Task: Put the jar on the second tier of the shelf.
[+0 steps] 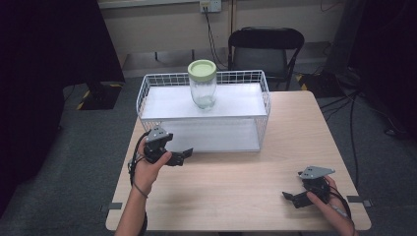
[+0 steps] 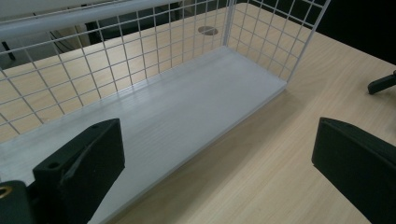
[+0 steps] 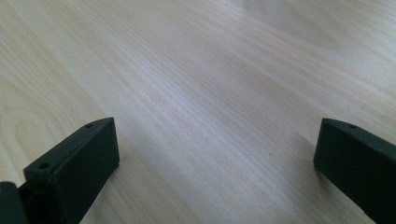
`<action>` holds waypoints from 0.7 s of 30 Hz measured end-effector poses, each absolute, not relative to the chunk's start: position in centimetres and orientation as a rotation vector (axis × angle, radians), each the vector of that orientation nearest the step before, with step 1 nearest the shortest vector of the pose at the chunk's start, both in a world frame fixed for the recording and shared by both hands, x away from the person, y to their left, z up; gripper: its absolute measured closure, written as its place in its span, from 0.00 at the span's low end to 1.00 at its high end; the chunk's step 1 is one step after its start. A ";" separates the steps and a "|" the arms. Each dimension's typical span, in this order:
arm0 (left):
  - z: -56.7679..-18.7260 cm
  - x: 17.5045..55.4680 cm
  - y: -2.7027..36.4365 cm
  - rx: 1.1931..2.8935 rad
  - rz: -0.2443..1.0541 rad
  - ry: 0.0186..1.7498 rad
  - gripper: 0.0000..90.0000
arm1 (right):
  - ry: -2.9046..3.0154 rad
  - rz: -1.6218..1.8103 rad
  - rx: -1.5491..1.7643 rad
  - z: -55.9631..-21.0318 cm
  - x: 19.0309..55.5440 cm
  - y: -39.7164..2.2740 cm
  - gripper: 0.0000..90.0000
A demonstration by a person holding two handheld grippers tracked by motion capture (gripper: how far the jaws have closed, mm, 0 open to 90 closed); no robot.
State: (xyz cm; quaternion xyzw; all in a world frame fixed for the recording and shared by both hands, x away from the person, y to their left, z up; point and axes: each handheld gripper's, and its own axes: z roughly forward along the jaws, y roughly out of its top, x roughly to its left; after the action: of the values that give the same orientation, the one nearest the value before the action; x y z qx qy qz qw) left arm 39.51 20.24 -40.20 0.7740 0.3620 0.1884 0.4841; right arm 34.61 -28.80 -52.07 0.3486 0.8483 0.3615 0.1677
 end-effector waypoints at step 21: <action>-43.3 38.5 22.7 1.890 0.463 0.962 0.02 | 2.413 1.029 0.992 -52.1 34.6 -28.8 0.00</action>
State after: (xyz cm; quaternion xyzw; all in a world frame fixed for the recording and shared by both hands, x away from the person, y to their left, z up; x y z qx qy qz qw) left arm 38.48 22.68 -43.29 0.7702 0.3919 0.1886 0.4665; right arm 34.60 -28.79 -52.07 0.3487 0.8483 0.3615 0.1677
